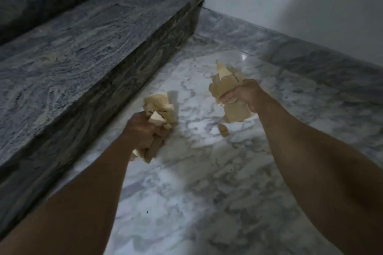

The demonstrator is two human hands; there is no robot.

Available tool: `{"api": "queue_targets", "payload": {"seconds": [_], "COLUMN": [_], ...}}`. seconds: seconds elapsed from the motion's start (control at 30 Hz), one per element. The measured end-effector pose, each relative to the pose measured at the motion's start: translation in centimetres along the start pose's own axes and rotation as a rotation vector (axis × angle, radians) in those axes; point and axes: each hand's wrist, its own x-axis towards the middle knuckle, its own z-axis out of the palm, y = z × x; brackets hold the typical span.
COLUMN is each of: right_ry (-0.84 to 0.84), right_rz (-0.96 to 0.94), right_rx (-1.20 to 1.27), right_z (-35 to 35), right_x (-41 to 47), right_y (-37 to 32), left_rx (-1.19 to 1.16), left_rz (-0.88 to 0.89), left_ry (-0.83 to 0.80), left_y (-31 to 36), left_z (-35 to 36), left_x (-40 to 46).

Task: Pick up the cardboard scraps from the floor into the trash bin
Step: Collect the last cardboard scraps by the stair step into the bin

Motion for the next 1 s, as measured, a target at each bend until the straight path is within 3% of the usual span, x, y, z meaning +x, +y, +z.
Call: {"api": "queue_targets", "payload": {"seconds": [0.07,0.17,0.33,0.37,0.43,0.5,0.6,0.8,1.0], "right_ry": [-0.081,-0.181,0.021,0.076,0.143,0.171,0.205,0.193,0.259], "right_rz": [0.037,0.105,0.050,0.029,0.010,0.003,-0.012,-0.042,-0.135], "right_rx": [-0.222,-0.484,-0.700,-0.723,-0.730,-0.718,-0.707,-0.708,-0.727], "right_z": [-0.5,1.3,4.8,5.3,5.8,5.9,6.4,6.6,6.7], "right_x": [-1.3,-2.9,-4.5,-4.6,-4.7,-4.8,-5.1,-5.1,-6.2], "right_y": [0.2,2.5,5.1,5.1,5.2,5.2,5.6,6.1,6.1], "left_rx": [-0.109,-0.038,0.147,0.139,0.227,0.265,0.223,0.490,0.557], "left_rz": [-0.025,-0.049,0.004,-0.037,-0.072,-0.064,-0.104,-0.082,-0.072], "left_ry": [-0.027,0.020,-0.126,-0.109,0.144,0.257,0.258,0.330,0.303], "left_y": [-0.8,-1.7,-2.7,-2.7,-2.4,-2.3,-2.5,-1.7,-2.1], "left_z": [-2.2,-4.0,-4.0,-3.8,-3.1,-2.4,-1.9,-0.5,0.0], "left_x": [0.2,0.0,0.8,0.9,0.5,-0.3,-1.2,-3.0,-4.0]}}
